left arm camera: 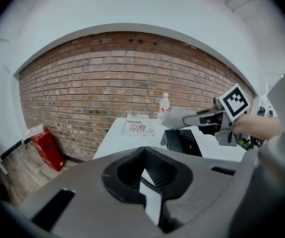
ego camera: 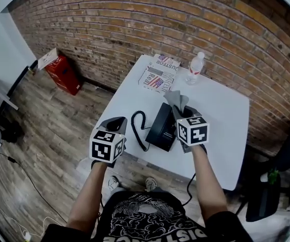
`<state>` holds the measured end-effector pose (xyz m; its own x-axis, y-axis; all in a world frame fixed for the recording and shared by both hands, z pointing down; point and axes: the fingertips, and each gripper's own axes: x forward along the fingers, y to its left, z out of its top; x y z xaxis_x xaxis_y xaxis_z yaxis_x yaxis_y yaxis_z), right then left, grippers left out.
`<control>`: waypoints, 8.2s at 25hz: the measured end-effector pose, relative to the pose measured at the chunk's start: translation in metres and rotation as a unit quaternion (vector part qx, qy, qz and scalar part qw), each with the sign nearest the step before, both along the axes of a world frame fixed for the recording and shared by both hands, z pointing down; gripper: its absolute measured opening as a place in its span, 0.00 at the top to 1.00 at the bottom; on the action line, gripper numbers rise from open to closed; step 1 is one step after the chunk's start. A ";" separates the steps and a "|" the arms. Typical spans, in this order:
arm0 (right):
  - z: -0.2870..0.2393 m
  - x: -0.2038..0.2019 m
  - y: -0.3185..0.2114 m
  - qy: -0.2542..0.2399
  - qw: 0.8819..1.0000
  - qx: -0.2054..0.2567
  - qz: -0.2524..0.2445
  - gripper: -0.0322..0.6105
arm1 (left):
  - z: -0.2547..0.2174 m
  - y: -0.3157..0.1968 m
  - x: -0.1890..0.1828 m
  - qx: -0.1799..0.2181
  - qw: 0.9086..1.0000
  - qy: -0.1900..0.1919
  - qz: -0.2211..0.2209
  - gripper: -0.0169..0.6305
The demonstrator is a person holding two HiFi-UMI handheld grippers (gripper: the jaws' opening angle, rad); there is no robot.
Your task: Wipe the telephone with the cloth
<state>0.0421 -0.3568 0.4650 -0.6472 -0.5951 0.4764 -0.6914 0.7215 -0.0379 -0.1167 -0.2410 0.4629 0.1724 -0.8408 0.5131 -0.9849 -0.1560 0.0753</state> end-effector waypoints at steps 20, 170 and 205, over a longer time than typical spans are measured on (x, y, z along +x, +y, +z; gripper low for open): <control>0.041 -0.026 0.021 0.044 0.995 -0.049 0.079 0.93 | 0.007 -0.009 -0.022 0.000 0.993 0.036 0.108 0.96; 0.044 -0.052 -0.029 0.134 0.986 -0.101 0.009 0.93 | 0.050 -0.064 -0.061 -0.040 0.993 0.062 0.094 0.96; 0.064 -0.084 0.015 0.151 0.983 -0.106 -0.011 0.93 | 0.046 -0.035 -0.077 -0.036 0.992 0.062 0.102 0.96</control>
<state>-0.0423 -0.3414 0.5287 -0.4685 -0.4494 0.7606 -0.6789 0.7341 0.0156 -0.1936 -0.2765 0.5086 0.4009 -0.7436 0.5351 -0.9158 -0.3404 0.2132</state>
